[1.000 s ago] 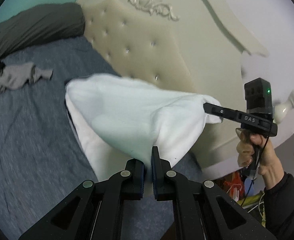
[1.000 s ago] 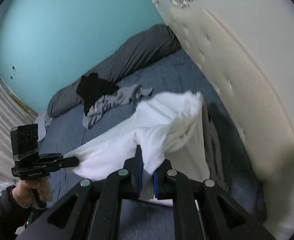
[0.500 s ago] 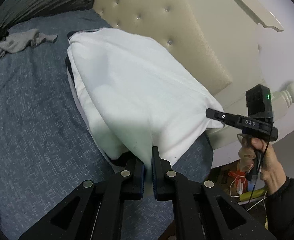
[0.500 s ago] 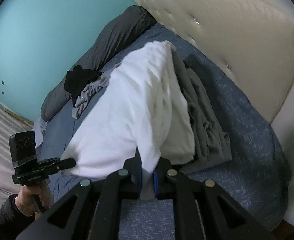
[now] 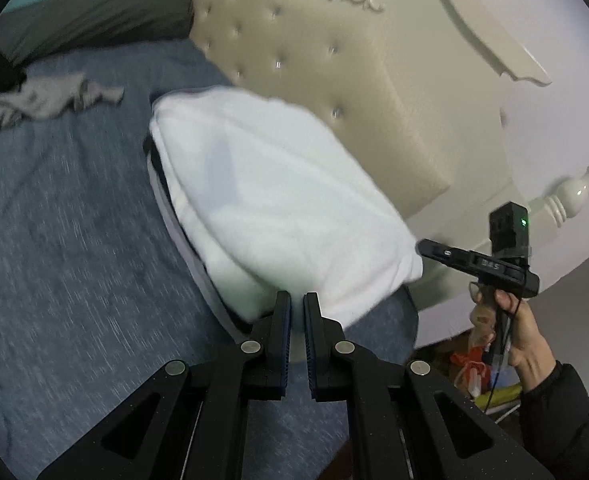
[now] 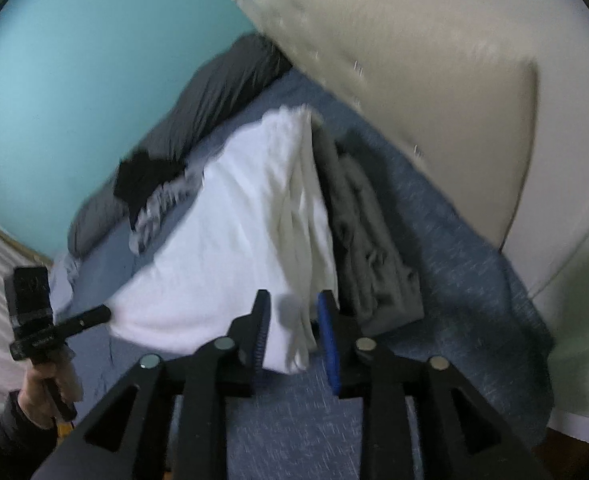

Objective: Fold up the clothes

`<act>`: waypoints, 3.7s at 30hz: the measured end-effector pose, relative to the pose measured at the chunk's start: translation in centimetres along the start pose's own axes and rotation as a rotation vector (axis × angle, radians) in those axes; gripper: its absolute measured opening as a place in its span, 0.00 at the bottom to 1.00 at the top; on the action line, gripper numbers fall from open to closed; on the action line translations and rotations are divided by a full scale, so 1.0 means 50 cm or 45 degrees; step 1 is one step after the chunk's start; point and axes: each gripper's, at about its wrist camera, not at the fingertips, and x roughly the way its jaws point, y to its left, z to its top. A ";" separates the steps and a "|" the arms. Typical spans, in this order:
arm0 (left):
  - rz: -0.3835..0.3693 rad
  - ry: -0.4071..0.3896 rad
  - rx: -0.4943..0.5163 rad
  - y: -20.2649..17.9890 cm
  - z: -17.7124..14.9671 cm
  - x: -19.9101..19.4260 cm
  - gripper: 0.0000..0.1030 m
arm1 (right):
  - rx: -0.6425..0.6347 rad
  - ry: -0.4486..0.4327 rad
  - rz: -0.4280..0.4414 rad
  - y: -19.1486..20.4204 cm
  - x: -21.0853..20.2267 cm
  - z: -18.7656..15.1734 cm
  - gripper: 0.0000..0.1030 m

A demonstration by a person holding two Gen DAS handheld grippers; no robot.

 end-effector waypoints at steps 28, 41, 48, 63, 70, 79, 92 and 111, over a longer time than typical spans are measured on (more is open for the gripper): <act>0.016 -0.005 -0.026 0.044 0.042 0.082 0.07 | -0.006 -0.003 -0.115 0.065 0.133 0.156 0.41; -0.006 0.008 -0.013 0.063 0.031 0.106 0.07 | -0.004 0.077 -0.145 0.061 0.215 0.196 0.04; -0.014 0.001 -0.011 0.063 0.027 0.107 0.07 | 0.068 0.021 -0.199 0.028 0.208 0.207 0.02; -0.013 -0.003 -0.011 0.060 0.021 0.101 0.07 | 0.115 -0.039 -0.096 0.039 0.181 0.244 0.11; -0.014 -0.001 -0.001 0.061 0.020 0.099 0.07 | 0.072 0.065 -0.133 0.065 0.244 0.279 0.30; -0.031 -0.009 0.009 0.063 0.016 0.099 0.07 | 0.034 0.077 -0.212 0.064 0.297 0.281 0.02; -0.037 -0.012 0.002 0.067 0.012 0.100 0.07 | 0.110 -0.063 -0.260 0.042 0.241 0.290 0.05; -0.012 -0.019 0.000 0.061 0.005 0.093 0.07 | 0.046 0.056 -0.146 0.019 0.203 0.176 0.02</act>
